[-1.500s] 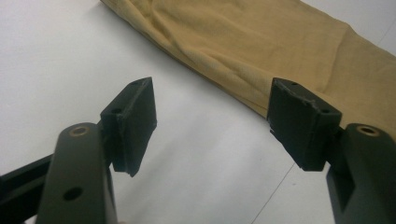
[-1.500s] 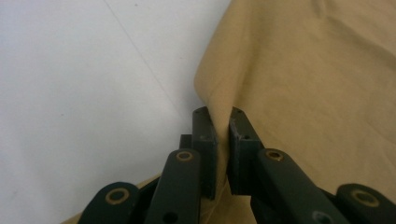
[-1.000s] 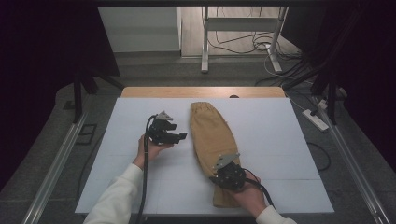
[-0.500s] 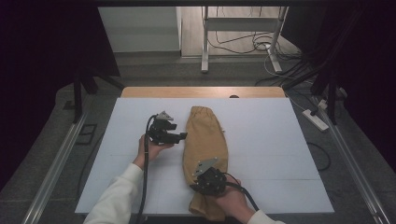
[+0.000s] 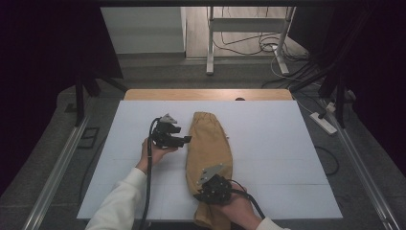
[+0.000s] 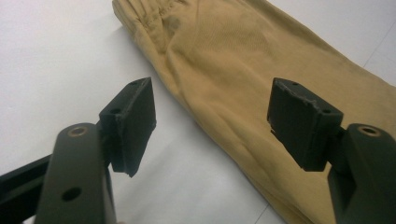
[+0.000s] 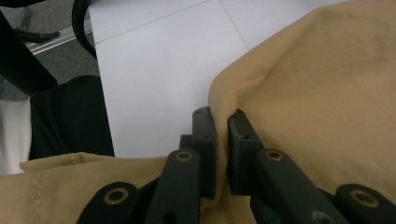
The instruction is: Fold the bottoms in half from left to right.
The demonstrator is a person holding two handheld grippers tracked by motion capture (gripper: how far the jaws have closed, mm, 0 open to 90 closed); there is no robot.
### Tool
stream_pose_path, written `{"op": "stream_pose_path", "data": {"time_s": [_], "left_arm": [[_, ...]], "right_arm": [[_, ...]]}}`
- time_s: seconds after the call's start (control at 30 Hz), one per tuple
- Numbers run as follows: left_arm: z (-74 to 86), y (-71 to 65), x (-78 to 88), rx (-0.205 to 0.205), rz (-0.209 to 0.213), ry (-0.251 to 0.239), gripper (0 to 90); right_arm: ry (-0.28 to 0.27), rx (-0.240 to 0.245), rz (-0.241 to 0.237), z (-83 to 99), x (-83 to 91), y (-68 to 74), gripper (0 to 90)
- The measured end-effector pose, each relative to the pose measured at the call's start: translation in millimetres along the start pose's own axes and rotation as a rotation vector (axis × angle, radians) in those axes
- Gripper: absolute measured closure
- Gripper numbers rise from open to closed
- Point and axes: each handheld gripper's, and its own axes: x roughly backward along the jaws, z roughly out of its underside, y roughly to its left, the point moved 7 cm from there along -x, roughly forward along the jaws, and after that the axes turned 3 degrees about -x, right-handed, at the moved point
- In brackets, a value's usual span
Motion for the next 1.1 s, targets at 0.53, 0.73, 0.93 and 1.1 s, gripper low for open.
{"op": "stream_pose_path", "data": {"time_s": [0.53,0.73,0.93,1.1], "left_arm": [[0.1,0.1,-0.3,-0.001,0.0,0.004,31.7],[0.2,0.5,-1.5,0.0,0.001,0.003,31.7],[0.5,0.1,-4.3,-0.005,0.005,0.012,31.6],[0.3,-0.7,-4.6,-0.007,0.006,0.013,31.6]], "right_arm": [[-0.241,0.001,0.084,-19.7,35.9,-14.7,39.1],[-0.259,-0.061,0.166,-9.0,49.6,-50.1,38.6],[-0.25,-0.119,0.199,1.8,54.7,-73.4,38.2],[-0.229,-0.122,0.2,5.8,53.8,-79.1,38.2]]}}
